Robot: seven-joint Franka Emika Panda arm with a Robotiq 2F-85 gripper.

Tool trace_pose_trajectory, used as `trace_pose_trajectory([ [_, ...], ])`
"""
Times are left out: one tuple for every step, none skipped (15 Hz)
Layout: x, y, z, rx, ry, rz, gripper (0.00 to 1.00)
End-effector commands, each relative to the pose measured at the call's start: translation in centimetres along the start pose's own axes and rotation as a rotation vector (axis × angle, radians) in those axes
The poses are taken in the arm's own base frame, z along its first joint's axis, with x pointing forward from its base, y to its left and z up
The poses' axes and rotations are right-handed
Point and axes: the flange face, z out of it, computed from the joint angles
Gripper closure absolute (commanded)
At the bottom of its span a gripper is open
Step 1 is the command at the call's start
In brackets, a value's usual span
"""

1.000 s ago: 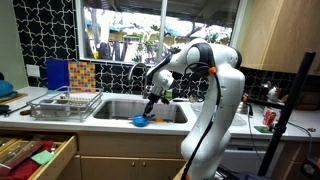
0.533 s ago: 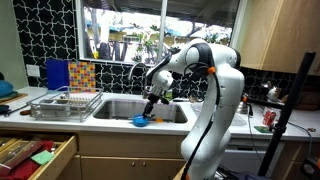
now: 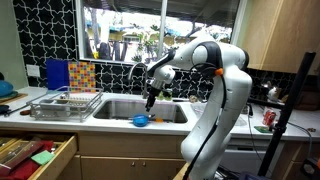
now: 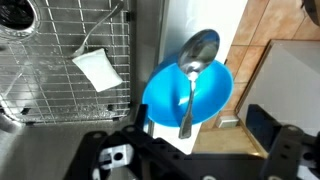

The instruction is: Remove the blue bowl from the sink, put it on the edge of the sink, remove the silver spoon from the sink and put it on the blue bowl

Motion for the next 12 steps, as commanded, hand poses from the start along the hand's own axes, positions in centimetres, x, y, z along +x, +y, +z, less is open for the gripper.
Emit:
trace_pose_trajectory([
  [1.0,-1.4,-3.6,-0.022,-0.109,-0.009,0.0],
  [1.3,-1.7,-4.3,-0.015,-0.131,-0.016,0.0],
  [1.7,-2.0,-5.0,-0.016,-0.157,-0.017,0.0],
  [1.9,-2.3,-5.5,-0.013,-0.175,-0.011,0.0],
  [2.3,-2.5,-5.9,-0.023,-0.195,0.0,0.0],
  [2.5,-2.7,-6.2,-0.029,-0.209,0.022,0.0],
  [2.1,-2.0,-5.8,-0.026,-0.164,-0.005,0.0],
  [2.4,-2.2,-6.1,-0.032,-0.175,0.004,0.0],
  [2.6,-2.3,-6.1,-0.035,-0.18,0.009,0.0],
  [2.7,-2.4,-6.1,-0.034,-0.182,0.01,0.0],
  [2.6,-2.4,-6.1,-0.033,-0.183,0.011,0.0],
  [2.6,-2.4,-6.1,-0.033,-0.183,0.011,0.0],
])
